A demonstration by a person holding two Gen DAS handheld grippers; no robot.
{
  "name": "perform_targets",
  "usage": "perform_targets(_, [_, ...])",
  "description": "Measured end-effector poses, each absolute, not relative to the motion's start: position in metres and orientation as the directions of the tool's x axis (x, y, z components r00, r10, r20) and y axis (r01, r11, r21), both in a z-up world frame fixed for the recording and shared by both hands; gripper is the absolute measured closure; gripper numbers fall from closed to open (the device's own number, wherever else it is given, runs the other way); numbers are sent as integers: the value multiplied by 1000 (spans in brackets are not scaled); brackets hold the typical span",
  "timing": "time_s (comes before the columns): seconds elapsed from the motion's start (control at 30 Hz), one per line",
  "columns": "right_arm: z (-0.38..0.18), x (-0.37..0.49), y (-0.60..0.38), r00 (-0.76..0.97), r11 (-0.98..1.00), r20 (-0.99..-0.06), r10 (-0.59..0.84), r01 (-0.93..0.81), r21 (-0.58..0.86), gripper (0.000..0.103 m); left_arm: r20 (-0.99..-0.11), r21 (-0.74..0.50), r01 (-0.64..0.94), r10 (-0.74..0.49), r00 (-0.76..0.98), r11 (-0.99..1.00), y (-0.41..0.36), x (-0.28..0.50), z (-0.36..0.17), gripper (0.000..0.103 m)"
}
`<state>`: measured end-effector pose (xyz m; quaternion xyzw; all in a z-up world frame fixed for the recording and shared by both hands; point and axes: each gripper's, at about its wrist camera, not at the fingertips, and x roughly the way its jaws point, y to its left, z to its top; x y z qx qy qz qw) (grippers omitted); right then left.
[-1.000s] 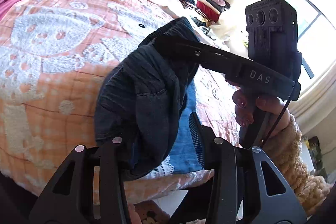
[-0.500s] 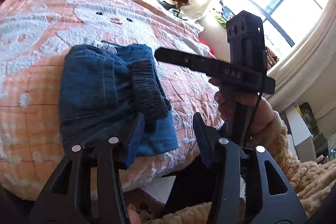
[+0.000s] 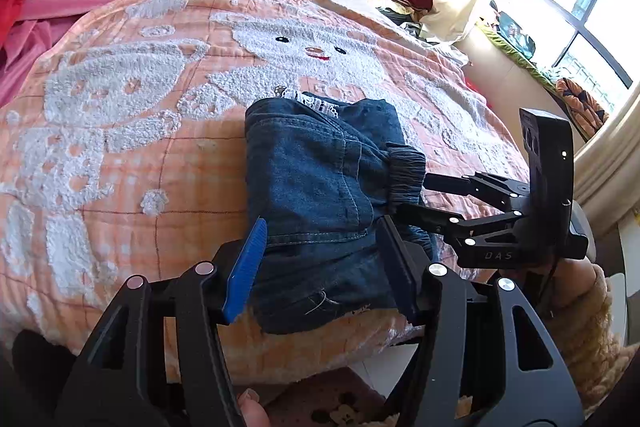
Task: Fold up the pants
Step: 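Fold the waistband end over the lace end with the left gripper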
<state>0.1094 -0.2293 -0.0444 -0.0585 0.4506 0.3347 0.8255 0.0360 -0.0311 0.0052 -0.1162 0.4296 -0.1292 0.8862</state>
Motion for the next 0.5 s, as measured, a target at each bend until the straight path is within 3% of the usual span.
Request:
perform_targets(0.33, [-19, 105, -233, 381, 748, -733, 564, -611, 259, 27, -735, -307, 114, -312, 602, 945, -33, 32, 2, 54])
perform_targets(0.5, [8, 116, -234, 422, 744, -696, 581, -623, 243, 27, -738, -250, 76, -240, 630, 965, -27, 25, 1, 55])
